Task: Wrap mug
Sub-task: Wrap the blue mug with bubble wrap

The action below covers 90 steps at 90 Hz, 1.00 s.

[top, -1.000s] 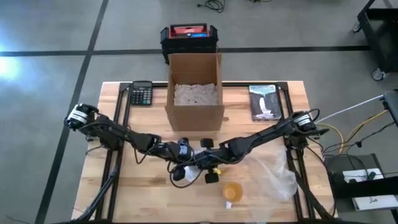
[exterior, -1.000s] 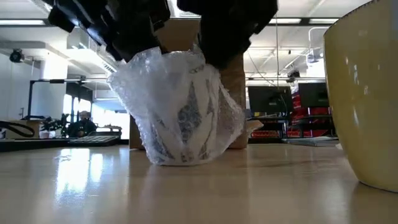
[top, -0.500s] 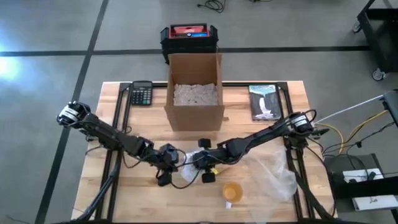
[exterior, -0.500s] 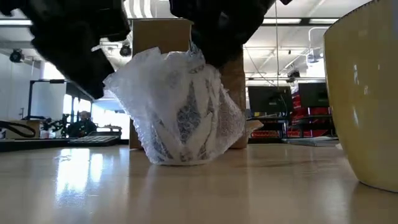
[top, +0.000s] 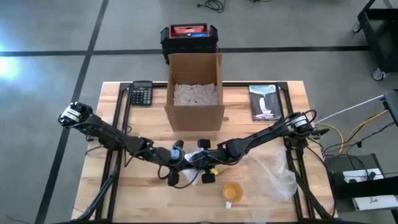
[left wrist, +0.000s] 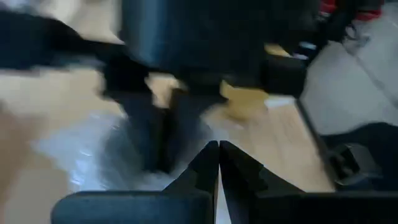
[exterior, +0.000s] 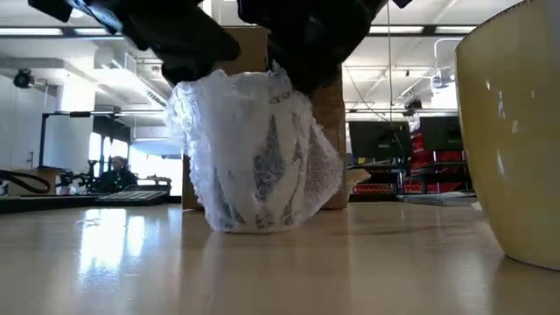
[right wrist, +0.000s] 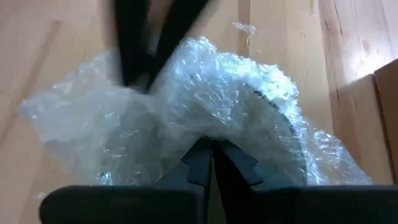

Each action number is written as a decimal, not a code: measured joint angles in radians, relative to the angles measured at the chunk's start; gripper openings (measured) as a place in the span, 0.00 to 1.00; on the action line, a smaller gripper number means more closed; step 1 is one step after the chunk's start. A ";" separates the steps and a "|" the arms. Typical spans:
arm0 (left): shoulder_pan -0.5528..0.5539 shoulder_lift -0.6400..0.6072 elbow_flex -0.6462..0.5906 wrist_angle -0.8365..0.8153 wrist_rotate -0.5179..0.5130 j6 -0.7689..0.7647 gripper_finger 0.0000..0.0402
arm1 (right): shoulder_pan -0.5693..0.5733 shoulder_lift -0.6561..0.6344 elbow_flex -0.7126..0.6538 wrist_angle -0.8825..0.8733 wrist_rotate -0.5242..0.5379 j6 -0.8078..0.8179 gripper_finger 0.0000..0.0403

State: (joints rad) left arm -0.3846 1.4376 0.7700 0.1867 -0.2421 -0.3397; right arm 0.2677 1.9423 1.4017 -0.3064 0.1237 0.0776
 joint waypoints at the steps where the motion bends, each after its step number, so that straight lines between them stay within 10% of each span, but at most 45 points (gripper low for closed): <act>1: 0.002 0.000 0.000 -0.003 -0.011 0.000 0.00 | 0.000 0.000 0.000 0.000 0.000 0.000 0.02; 48: 0.048 0.140 0.005 -0.028 0.015 -0.020 0.00 | 0.000 -0.073 0.127 -0.246 0.013 -0.064 0.02; 66: 0.048 0.118 0.003 -0.027 0.020 -0.020 0.00 | -0.011 -0.126 0.148 -0.453 0.233 -0.048 0.02; 90: 0.048 0.099 0.002 -0.019 0.021 -0.020 0.00 | -0.009 -0.073 0.053 -0.235 0.209 -0.061 0.02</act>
State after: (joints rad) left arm -0.3370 1.5366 0.7715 0.1673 -0.2208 -0.3595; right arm 0.2586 1.8695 1.4551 -0.5412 0.3329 0.0169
